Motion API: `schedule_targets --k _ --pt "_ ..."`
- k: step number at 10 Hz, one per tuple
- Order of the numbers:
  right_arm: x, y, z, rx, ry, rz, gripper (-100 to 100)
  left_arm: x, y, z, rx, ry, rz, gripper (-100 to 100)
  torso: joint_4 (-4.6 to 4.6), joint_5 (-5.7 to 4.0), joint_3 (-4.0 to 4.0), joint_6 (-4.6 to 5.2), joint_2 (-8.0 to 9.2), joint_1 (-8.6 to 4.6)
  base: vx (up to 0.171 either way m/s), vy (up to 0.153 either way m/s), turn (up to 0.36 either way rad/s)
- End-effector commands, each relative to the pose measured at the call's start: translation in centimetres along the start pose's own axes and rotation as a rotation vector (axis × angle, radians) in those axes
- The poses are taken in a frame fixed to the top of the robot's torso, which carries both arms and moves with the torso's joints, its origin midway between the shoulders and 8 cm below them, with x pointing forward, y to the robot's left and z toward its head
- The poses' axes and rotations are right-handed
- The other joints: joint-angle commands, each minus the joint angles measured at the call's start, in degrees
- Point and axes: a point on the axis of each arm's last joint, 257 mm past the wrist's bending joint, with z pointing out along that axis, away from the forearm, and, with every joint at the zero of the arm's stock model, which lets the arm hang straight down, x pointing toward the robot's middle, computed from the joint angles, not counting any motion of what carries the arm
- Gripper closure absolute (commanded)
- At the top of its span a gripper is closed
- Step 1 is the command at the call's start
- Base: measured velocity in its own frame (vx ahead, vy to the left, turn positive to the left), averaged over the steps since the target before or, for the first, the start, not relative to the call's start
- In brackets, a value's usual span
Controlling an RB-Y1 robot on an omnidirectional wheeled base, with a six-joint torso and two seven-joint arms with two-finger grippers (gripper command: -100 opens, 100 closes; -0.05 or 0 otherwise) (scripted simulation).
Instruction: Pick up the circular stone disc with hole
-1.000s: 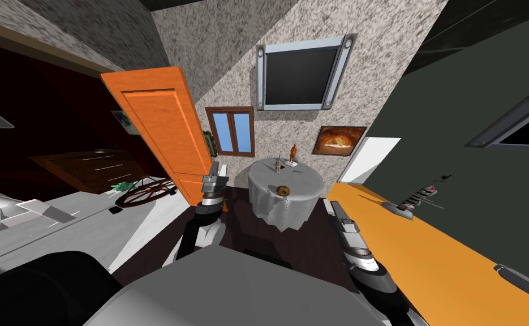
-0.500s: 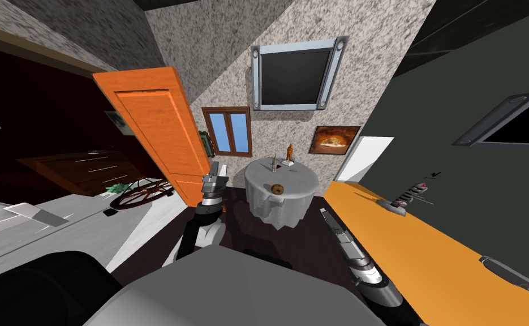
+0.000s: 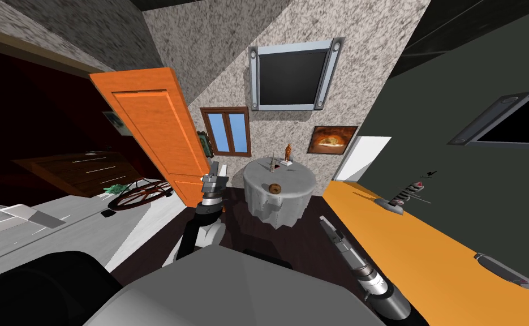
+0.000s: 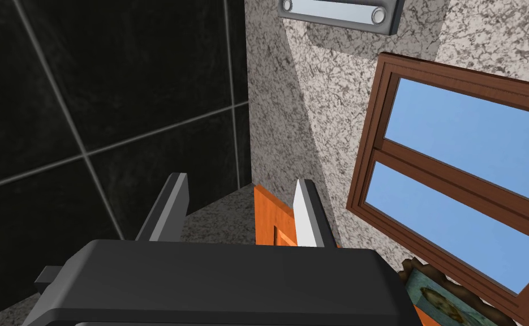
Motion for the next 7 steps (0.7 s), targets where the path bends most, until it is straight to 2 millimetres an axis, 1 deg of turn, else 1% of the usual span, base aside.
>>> schedule_targets --k 1,2,3,4,5,6,7 --pt "1.3 -1.2 -1.3 0.018 0.08 -0.028 -100 0.0 0.0 0.0 0.0 0.0 0.0 0 0.0 0.0 0.0 0.0 0.0 0.0 -0.01 -0.026 0.004" --pt "1.4 -1.3 -1.4 0.016 0.096 -0.035 -100 0.0 0.0 0.0 0.0 0.0 0.0 0 0.0 0.0 0.01 0.0 0.02 0.01 -0.009 -0.018 0.004" --pt "2.3 -2.3 -2.7 0.033 0.155 -0.055 -100 0.0 0.0 0.0 0.0 0.0 0.0 0 0.01 0.01 0.01 0.0 0.02 0.04 -0.009 -0.015 0.018" --pt "2.3 -2.3 -2.8 0.029 0.178 -0.064 -100 0.0 0.0 0.0 0.0 0.0 0.0 0 0.0 0.01 0.01 0.0 0.02 0.05 -0.009 -0.01 0.006" --pt "3.2 -3.3 -4.2 0.045 0.237 -0.084 -100 0.0 0.0 0.0 0.0 0.0 0.0 0 0.01 0.02 0.01 0.0 0.01 0.08 -0.01 -0.002 0.036" --pt "3.1 -3.4 -4.3 0.041 0.262 -0.095 -100 0.0 0.0 0.0 0.0 0.0 0.0 0 0.0 0.02 0.01 0.0 0.02 0.1 -0.009 0.0 0.012" --pt "3.8 -4.3 -5.7 0.056 0.319 -0.115 -100 0.0 0.0 0.0 0.0 0.0 0.0 0 0.01 0.03 0.01 0.0 0.01 0.12 -0.012 0.008 0.043"
